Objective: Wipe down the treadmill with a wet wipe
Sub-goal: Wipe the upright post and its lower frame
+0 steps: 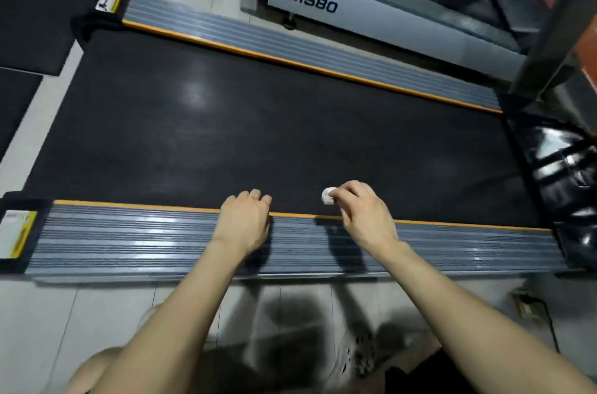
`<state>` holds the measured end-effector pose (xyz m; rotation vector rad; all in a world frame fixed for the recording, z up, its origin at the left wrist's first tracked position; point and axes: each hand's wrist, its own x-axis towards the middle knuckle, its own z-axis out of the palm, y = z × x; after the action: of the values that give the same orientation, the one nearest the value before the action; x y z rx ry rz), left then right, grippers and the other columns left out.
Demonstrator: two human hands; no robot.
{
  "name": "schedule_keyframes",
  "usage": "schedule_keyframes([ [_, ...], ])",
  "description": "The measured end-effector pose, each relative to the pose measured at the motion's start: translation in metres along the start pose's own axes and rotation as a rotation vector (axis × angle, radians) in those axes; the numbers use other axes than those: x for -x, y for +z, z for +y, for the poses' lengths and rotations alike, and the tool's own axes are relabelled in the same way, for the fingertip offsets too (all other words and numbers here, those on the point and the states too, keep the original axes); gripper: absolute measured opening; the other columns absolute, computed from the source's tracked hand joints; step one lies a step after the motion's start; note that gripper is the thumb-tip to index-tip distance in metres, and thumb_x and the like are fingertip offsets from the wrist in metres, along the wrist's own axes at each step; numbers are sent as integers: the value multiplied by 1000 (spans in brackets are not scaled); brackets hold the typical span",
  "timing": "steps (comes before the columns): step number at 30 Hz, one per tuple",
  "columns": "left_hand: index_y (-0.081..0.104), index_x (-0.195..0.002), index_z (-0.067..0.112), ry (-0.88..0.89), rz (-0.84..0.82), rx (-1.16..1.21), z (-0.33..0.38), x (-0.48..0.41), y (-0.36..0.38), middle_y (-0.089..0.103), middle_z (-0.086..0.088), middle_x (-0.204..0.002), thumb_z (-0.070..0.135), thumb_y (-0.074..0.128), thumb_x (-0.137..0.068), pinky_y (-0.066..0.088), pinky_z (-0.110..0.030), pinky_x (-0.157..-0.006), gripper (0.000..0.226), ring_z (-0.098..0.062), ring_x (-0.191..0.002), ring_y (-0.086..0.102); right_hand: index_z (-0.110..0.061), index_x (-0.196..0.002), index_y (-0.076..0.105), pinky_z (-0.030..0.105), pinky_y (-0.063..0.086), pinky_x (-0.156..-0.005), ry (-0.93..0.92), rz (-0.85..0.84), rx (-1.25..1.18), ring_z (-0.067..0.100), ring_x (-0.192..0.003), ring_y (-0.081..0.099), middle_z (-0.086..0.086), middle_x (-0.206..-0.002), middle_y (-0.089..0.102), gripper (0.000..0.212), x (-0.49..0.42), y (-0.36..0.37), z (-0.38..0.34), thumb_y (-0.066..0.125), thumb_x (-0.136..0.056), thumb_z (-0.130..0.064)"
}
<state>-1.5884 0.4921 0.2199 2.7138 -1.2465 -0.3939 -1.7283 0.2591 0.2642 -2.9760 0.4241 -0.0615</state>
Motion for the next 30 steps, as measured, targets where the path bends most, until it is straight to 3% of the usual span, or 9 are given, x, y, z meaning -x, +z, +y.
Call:
schedule_keyframes([
  [4,65,-119,21,2,3,-21,7,5,61,65,-3,-113,26,60,-94,51,-42,-89,27,-30,-109,65,-22,-121,69,43,59,-73,-5,2,-44,24,-107,58,-4,-116,60,26,5,68,23,59,-99,-14],
  [9,66,-113,19,201,62,-57,52,-7,78,67,-5,-108,31,61,-94,50,-42,-82,23,-31,-99,66,-23,-122,69,43,59,-72,-37,10,-56,25,-109,58,-3,-117,59,27,1,103,48,61,-99,-13],
  [13,69,-106,18,200,28,-49,62,-9,80,70,-6,-103,28,65,-88,52,-42,-82,21,-34,-94,68,-23,-122,70,43,59,-72,-40,1,-27,25,-110,58,-1,-116,59,29,9,91,77,63,-97,-11],
  [17,68,-109,20,170,-14,-35,79,-10,71,71,-6,-109,32,63,-91,52,-41,-88,22,-34,-104,68,-22,-126,71,41,57,-71,26,35,-28,24,-107,59,-2,-114,61,27,37,67,98,60,-102,-15],
  [21,63,-116,22,211,21,-55,120,-12,73,68,-4,-115,31,55,-99,49,-41,-89,22,-31,-110,66,-24,-123,71,44,58,-69,74,48,-10,23,-107,59,-5,-114,61,24,68,47,121,61,-103,-15],
  [26,65,-109,22,274,117,-167,156,-14,69,67,-5,-109,28,63,-91,50,-42,-85,20,-31,-103,67,-22,-122,73,44,58,-73,100,122,-9,24,-104,61,-5,-112,62,26,104,26,166,64,-101,-10],
  [30,65,-112,20,215,185,-188,180,1,58,66,-6,-107,32,68,-89,49,-42,-81,26,-32,-99,66,-21,-120,74,43,58,-77,102,169,-23,24,-102,61,-3,-110,63,28,141,2,197,63,-99,-7],
])
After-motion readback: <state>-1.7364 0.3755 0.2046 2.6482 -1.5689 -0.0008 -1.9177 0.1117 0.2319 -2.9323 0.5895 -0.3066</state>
